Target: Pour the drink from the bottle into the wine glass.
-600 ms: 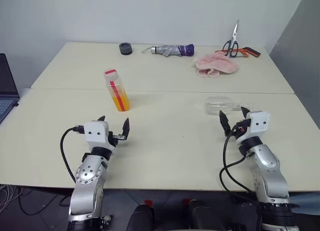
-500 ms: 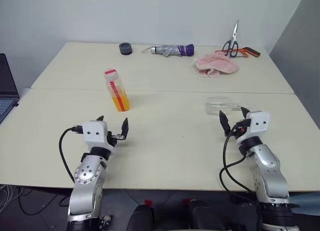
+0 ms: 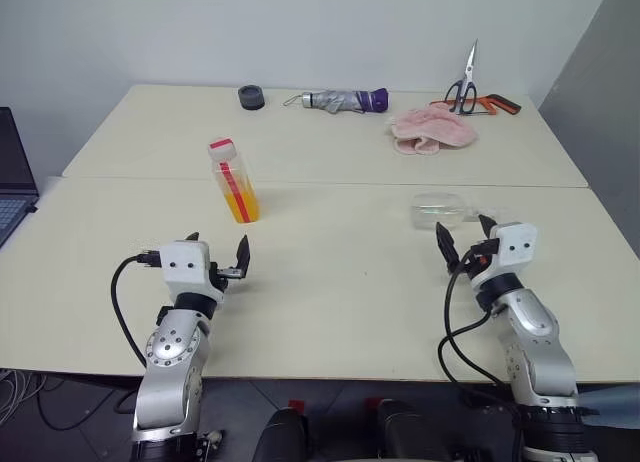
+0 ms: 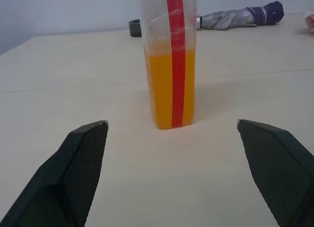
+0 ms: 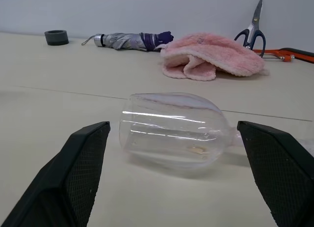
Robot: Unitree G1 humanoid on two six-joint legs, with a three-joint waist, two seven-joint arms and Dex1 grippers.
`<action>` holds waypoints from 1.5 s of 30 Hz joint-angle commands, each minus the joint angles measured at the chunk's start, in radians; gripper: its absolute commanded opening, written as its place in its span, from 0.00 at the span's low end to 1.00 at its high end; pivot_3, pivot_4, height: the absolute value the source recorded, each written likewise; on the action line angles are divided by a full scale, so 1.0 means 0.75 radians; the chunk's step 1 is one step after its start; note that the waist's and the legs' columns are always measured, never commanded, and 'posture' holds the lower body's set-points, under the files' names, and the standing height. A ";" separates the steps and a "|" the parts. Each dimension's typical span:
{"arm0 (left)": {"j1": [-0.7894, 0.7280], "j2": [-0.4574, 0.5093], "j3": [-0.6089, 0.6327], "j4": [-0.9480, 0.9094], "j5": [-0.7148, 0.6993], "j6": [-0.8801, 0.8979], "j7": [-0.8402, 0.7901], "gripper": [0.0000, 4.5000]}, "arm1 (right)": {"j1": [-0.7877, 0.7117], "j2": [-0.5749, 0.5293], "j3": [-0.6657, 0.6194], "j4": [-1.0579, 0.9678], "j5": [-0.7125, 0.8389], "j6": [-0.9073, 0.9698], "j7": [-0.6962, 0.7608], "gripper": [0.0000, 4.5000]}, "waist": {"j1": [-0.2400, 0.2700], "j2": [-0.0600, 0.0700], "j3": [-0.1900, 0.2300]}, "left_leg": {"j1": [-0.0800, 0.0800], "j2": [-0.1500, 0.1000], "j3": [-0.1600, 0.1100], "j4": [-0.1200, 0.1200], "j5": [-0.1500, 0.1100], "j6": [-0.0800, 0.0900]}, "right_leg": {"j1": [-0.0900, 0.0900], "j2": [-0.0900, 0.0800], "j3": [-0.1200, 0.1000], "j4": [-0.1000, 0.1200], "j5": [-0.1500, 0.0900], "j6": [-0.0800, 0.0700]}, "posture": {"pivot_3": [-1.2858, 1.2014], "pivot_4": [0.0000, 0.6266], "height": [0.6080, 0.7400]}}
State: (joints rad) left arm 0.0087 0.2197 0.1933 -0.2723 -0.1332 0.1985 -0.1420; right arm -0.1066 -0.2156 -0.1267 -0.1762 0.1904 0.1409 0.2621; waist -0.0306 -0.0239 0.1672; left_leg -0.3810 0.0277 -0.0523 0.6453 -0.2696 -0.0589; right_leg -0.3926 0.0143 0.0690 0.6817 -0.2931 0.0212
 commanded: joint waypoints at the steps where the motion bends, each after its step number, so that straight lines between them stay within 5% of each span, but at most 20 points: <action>1: -0.018 0.004 0.029 -0.078 -0.010 -0.011 0.019 1.00 | -0.002 0.002 0.000 -0.050 0.024 -0.013 0.011 0.99 | 0.000 0.000 0.000 | 0.000 0.000 0.000 0.000 0.000 0.000 | 0.000 0.000 0.000 0.000 0.000 0.000 | 0.52 0.24 1.00; 23: -0.052 0.018 0.046 -0.087 0.004 0.143 0.063 1.00 | -0.018 -0.142 0.093 -0.196 0.166 0.149 0.278 0.99 | 0.000 0.000 0.000 | 0.000 0.000 -0.001 0.000 0.000 0.000 | 0.001 0.000 0.000 0.000 0.000 0.000 | 0.52 0.24 1.00; 34: -0.251 0.027 0.056 -0.132 0.019 0.362 0.158 1.00 | -0.166 -0.334 0.166 -0.307 0.391 0.466 0.532 0.99 | 0.001 -0.001 0.000 | 0.001 -0.001 -0.004 0.002 0.000 0.000 | 0.004 0.000 -0.004 -0.001 0.000 0.000 | 0.52 0.24 1.00; 45: -0.410 0.004 0.004 -0.037 0.061 0.399 0.193 1.00 | -0.213 -0.343 0.164 -0.168 0.380 0.382 0.614 0.99 | 0.002 -0.001 0.000 | 0.001 -0.001 -0.004 0.002 0.000 0.000 | 0.004 0.000 -0.004 -0.001 0.001 0.001 | 0.52 0.24 1.00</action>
State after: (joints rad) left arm -0.2769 0.2249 0.2025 -0.2921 -0.1048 0.5120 -0.0099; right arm -0.2490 -0.4756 0.0105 -0.2905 0.4823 0.4610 0.7183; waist -0.0293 -0.0247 0.1668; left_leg -0.3804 0.0267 -0.0553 0.6465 -0.2696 -0.0589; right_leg -0.3898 0.0142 0.0659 0.6810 -0.2926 0.0216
